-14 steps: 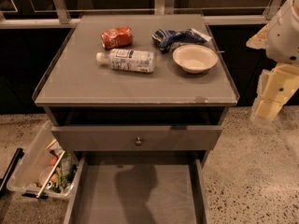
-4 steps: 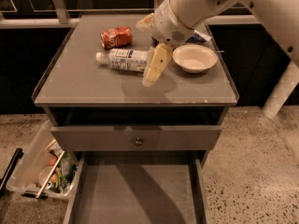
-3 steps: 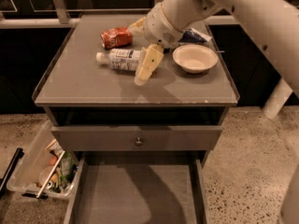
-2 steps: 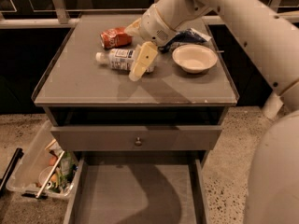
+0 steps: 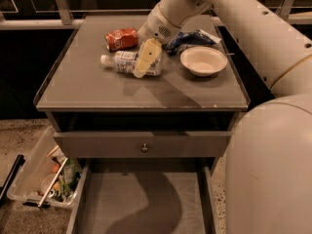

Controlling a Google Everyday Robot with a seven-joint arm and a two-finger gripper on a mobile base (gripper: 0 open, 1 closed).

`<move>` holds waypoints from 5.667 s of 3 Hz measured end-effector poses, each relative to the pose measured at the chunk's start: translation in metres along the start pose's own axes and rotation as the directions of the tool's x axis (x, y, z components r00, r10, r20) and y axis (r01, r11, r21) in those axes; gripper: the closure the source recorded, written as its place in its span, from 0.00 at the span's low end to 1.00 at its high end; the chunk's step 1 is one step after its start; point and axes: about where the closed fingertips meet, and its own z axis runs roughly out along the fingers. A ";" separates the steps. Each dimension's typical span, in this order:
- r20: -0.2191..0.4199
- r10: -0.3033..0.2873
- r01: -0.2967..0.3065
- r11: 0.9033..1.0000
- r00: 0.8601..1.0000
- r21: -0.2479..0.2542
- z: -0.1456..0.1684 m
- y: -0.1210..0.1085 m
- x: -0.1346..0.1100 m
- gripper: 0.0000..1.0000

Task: Place blue plastic bottle into middle drawer

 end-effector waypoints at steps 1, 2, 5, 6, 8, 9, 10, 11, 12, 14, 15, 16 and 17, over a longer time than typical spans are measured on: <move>-0.066 0.042 -0.039 0.998 0.997 0.050 -0.001 -0.014 0.019 0.00; -0.079 0.032 -0.024 0.995 0.996 0.099 0.001 -0.026 0.033 0.00; 0.008 -0.021 0.021 0.998 1.000 0.056 0.034 -0.027 0.042 0.00; 0.013 -0.022 0.021 0.998 1.000 0.052 0.036 -0.026 0.043 0.14; 0.013 -0.022 0.021 0.998 1.000 0.052 0.036 -0.026 0.043 0.60; 0.013 -0.022 0.021 0.998 1.000 0.052 0.036 -0.026 0.043 0.83; 0.013 -0.022 0.021 0.998 1.000 0.051 0.036 -0.026 0.042 1.00; 0.035 -0.057 0.056 0.998 0.998 0.030 0.033 -0.015 0.035 1.00; 0.058 -0.136 0.135 0.991 0.989 0.020 0.015 0.011 0.018 1.00; 0.049 -0.193 0.186 0.976 0.980 0.108 -0.063 0.064 0.036 1.00; -0.008 -0.186 0.184 0.964 0.983 0.192 -0.097 0.094 0.067 1.00; -0.035 -0.165 0.168 0.950 0.986 0.264 -0.111 0.135 0.095 1.00; -0.032 -0.127 0.131 0.946 0.991 0.298 -0.097 0.173 0.125 1.00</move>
Offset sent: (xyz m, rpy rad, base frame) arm 0.0411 -0.0455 -0.0200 -0.0845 -0.1357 -0.1204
